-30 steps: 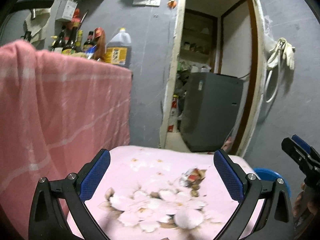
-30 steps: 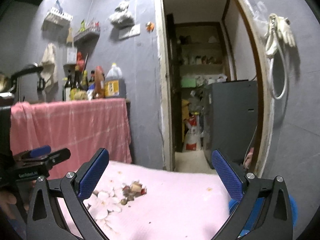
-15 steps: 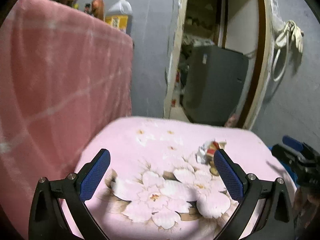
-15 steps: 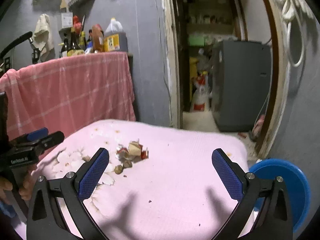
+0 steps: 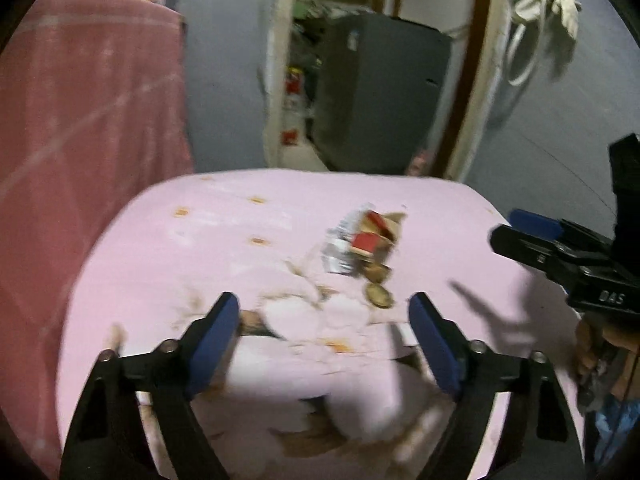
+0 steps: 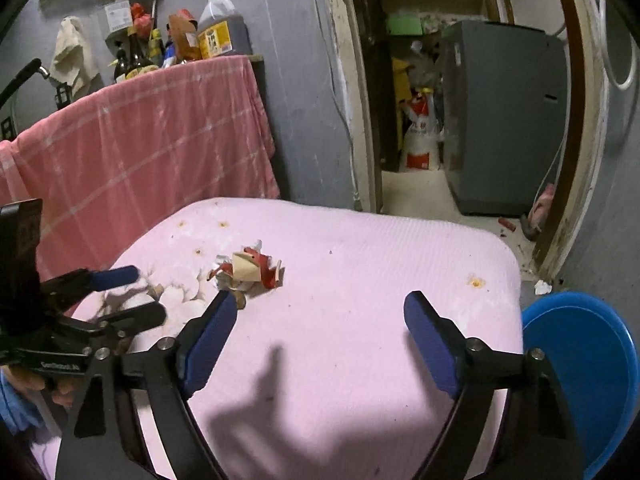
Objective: Collect trash
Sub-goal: 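Grasp the small brown scrap with the left tool beside the red wrappers, then carry the brown scrap over the blue basin and open the left tool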
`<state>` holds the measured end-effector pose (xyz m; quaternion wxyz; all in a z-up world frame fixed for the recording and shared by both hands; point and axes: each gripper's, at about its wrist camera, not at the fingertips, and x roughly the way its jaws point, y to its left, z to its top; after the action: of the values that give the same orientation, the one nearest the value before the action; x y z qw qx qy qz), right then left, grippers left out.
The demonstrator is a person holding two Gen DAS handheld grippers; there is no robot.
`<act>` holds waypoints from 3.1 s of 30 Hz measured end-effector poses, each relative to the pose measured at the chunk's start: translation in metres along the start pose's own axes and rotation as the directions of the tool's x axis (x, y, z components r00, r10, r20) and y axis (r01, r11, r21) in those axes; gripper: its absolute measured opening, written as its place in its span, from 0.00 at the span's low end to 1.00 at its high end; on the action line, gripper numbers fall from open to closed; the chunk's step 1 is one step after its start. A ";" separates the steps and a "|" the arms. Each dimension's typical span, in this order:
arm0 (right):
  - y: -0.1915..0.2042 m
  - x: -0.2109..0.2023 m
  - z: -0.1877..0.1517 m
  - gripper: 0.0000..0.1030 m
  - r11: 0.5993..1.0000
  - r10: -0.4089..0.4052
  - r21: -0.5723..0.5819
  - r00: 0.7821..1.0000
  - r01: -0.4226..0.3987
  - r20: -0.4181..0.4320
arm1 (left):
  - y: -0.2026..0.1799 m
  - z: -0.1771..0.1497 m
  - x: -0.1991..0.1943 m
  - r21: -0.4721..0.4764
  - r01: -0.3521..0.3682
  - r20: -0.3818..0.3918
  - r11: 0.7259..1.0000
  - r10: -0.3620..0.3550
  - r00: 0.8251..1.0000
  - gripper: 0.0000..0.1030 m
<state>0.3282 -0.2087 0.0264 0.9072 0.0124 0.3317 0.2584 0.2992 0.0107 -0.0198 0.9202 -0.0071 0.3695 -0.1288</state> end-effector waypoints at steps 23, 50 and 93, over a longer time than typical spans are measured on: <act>-0.012 0.031 0.002 0.74 0.996 0.074 0.067 0.986 -0.064 -0.152 | -0.009 0.011 0.036 0.019 0.022 -0.125 1.000 -0.019 0.992 0.12; 0.061 0.084 0.010 0.29 0.979 0.156 -0.077 0.939 -0.188 -0.308 | 0.054 -0.002 0.000 -0.201 -0.062 -0.037 0.978 0.056 0.998 0.12; -0.062 -0.192 -0.023 0.14 0.966 -0.252 0.178 0.827 0.186 0.502 | -0.183 0.054 -0.066 0.169 0.161 0.433 0.972 -0.220 0.874 0.12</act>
<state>0.2183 -0.3572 0.1104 0.9840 0.0987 0.0882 0.1189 0.2482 -0.1544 0.0837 0.9618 -0.0143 0.1355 -0.2373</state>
